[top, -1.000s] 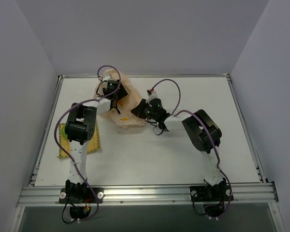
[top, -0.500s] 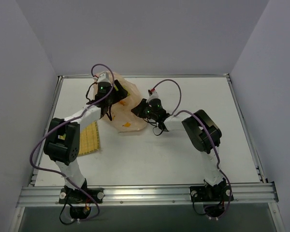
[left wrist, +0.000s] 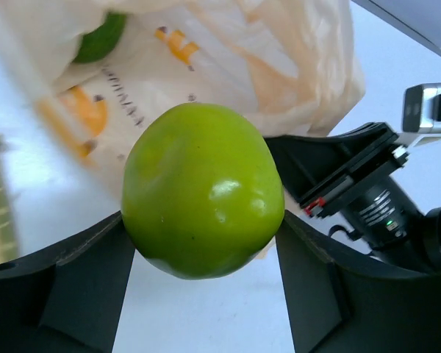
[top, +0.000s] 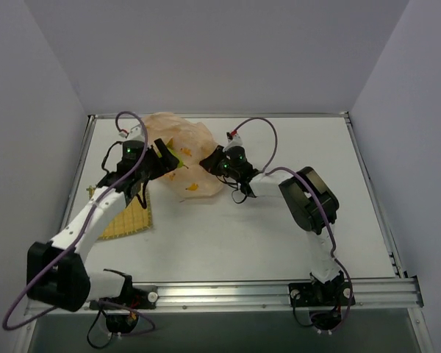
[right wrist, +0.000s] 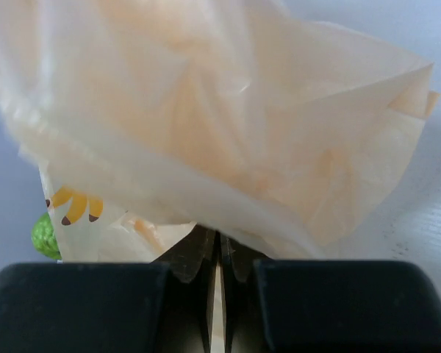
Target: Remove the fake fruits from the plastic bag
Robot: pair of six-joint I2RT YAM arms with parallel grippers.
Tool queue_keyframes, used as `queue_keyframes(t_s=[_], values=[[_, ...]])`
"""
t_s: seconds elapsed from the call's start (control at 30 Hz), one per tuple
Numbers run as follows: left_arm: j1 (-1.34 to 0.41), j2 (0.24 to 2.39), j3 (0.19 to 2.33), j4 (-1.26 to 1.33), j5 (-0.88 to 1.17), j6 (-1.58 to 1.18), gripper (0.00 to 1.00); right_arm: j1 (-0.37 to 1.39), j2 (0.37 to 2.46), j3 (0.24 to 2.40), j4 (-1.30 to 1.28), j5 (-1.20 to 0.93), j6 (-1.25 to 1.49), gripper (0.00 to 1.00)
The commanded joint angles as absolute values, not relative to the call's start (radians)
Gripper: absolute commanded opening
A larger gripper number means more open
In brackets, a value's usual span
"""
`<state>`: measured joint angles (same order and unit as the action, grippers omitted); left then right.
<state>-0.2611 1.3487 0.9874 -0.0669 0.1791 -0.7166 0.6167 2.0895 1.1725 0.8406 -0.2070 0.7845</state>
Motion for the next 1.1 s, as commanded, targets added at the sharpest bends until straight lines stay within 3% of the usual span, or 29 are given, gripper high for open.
queue_keyframes(t_s=[0.0, 0.17, 0.37, 0.67, 0.77, 0.93, 1.07], values=[[-0.255, 1.172, 0.983, -0.314, -0.032, -0.643, 0.42, 0.620, 2.022, 1.213, 0.844, -0.179, 0.779, 0.00], [-0.245, 0.964, 0.904, -0.436, -0.313, -0.621, 0.42, 0.624, 2.022, 1.213, 0.842, -0.178, 0.785, 0.00], [-0.233, 0.937, 0.884, -0.508, -0.374, -0.603, 0.42, 0.629, 1.965, 1.152, 0.845, -0.176, 0.767, 0.00], [-0.218, 1.051, 0.741, -0.371, -0.370, -0.673, 0.42, 0.630, 1.921, 1.115, 0.839, -0.187, 0.736, 0.00], [-0.207, 1.086, 0.724, -0.325, -0.368, -0.678, 0.46, 0.629, 1.914, 1.111, 0.836, -0.186, 0.729, 0.00], [-0.195, 1.156, 0.724, -0.295, -0.387, -0.683, 0.64, 0.630, 1.914, 1.100, 0.845, -0.189, 0.727, 0.00], [-0.173, 1.218, 0.718, -0.255, -0.381, -0.680, 0.69, 0.634, 1.908, 1.083, 0.861, -0.193, 0.732, 0.00]])
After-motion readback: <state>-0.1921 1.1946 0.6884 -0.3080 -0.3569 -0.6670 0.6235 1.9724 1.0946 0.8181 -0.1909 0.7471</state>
